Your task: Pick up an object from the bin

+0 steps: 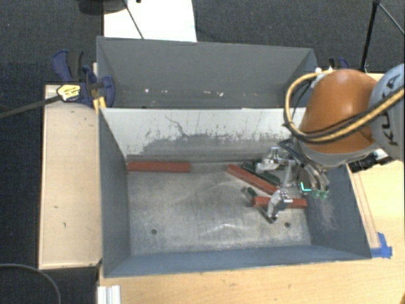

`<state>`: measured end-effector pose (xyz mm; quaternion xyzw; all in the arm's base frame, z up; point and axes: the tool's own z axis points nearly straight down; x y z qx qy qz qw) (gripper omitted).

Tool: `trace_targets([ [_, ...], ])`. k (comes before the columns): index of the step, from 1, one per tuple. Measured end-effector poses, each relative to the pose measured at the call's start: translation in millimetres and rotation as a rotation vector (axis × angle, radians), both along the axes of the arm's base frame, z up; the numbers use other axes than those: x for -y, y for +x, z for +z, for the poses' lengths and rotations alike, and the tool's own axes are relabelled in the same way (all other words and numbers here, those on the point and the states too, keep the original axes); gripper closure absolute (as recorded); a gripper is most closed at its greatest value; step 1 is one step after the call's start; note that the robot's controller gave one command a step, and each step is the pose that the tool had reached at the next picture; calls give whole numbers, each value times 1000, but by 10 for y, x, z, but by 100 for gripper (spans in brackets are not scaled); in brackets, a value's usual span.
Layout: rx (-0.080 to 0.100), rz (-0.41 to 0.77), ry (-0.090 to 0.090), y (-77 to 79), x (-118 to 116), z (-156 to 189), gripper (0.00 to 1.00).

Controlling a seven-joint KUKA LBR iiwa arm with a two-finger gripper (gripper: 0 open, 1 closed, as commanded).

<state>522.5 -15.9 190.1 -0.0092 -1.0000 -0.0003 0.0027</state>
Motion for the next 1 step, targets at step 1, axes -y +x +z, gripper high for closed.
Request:
trace_targets([
  [1, 8, 1, 0, 18, 0, 38, 100],
])
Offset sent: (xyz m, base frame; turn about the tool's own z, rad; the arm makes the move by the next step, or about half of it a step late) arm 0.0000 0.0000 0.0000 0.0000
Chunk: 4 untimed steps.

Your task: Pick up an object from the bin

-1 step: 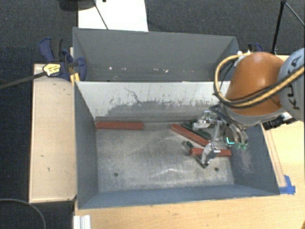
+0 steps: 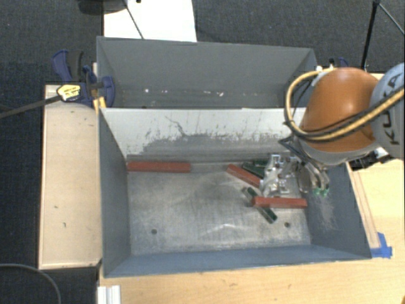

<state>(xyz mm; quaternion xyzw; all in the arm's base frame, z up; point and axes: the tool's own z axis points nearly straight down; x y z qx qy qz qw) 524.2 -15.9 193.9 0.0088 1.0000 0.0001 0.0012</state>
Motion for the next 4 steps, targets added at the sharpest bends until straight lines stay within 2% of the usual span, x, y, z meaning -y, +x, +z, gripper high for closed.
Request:
trace_targets([
  [1, 0, 0, 0, 0, 0, 0, 100],
  [2, -1, 22, 0, -9, -122, -377, 0],
  [3, 0, 22, 0, -7, -121, -376, 0],
  [4, 7, 32, 0, -64, 61, -848, 0],
])
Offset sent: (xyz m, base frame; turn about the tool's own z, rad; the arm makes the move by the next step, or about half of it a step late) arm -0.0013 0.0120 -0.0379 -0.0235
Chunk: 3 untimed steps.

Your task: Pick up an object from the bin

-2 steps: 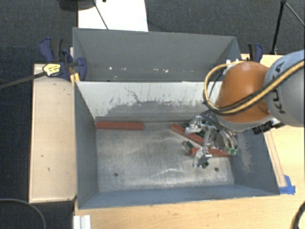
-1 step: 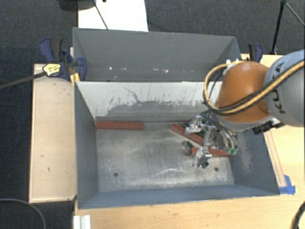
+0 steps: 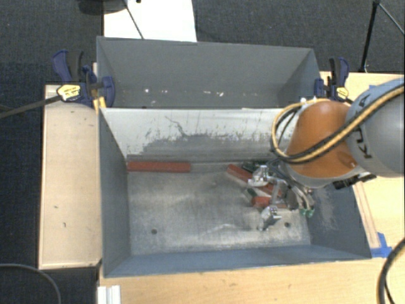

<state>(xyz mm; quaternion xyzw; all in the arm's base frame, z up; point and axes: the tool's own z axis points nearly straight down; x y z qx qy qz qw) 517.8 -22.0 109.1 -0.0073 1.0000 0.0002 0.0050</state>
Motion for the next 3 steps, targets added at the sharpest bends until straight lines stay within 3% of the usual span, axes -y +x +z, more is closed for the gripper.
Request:
trace_targets([
  [1, -4, -85, 3, 259, 129, -292, 0],
  [2, 4, 5, -2, 132, 656, -342, 100],
  [3, 4, 6, -2, 132, 656, -342, 100],
])
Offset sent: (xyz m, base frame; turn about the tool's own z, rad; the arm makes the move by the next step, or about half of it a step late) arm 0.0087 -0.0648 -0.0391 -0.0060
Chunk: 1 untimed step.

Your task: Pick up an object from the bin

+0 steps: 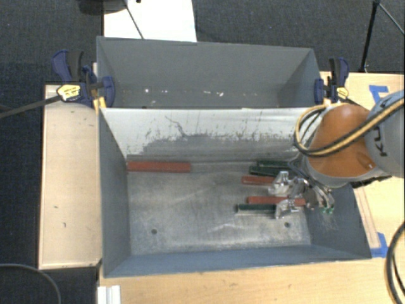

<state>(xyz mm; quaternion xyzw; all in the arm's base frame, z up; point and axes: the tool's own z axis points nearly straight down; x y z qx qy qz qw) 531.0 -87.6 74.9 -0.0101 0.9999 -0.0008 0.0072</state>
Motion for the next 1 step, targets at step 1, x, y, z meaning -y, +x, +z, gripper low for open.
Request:
trace_targets([
  [1, -15, 216, 1, -201, -68, 2126, 100],
])
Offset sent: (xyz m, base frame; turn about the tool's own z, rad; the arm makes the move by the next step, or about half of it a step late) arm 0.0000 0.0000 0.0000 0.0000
